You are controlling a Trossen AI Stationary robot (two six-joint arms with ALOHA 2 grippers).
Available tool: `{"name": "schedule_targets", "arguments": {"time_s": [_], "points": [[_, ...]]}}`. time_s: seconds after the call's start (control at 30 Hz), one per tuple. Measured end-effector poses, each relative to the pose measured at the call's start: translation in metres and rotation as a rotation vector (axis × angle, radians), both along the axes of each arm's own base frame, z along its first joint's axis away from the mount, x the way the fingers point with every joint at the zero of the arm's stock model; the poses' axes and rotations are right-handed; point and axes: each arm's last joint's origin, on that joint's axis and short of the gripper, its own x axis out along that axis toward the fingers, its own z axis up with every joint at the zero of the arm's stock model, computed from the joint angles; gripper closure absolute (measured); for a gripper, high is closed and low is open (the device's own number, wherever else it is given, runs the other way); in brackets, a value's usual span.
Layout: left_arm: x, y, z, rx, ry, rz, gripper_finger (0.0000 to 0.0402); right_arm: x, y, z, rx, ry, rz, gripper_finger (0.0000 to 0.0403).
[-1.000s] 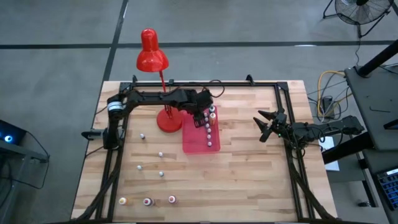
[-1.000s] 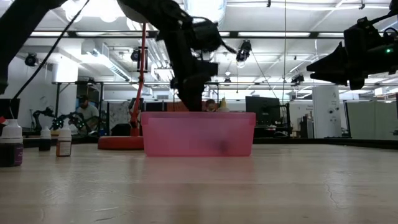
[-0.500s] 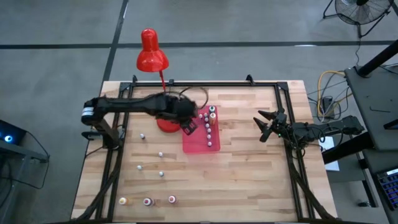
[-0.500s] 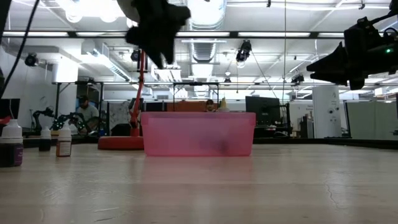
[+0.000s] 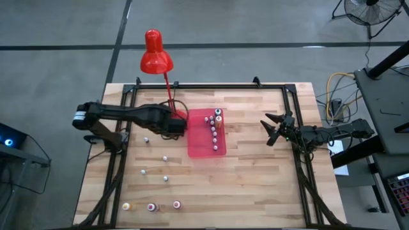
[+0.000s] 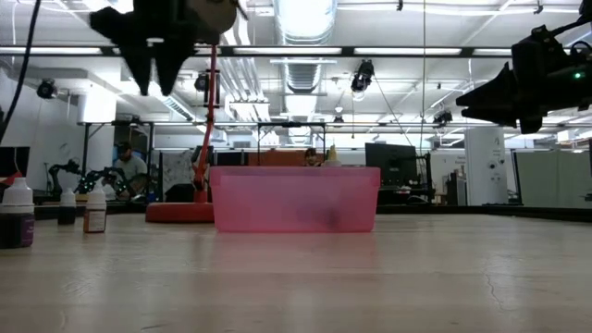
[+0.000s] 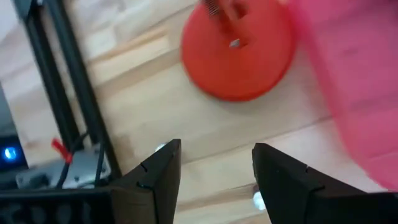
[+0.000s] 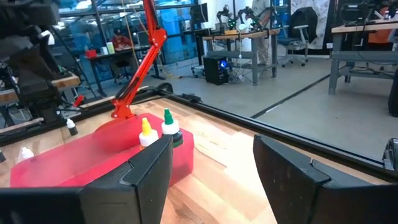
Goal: Pick & Place food coloring
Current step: Put the small black food coloring bottle into the bin
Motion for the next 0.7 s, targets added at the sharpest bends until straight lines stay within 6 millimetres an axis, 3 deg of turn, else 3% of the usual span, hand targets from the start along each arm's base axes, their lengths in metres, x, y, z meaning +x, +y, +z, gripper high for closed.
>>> {"name": "schedule_targets", "arguments": {"time_s": [0.3,0.7], "points": [[-0.047,0.0,-0.031,-0.035,-0.026,0.151,0.0232,0.0,0.0,0.0,0.0,0.0,0.001,0.0188],[-0.077,0.007,-0.097,-0.053,-0.021,0.235,0.0232,0.0,0.0,0.0,0.0,0.0,0.0,0.0188]]}}
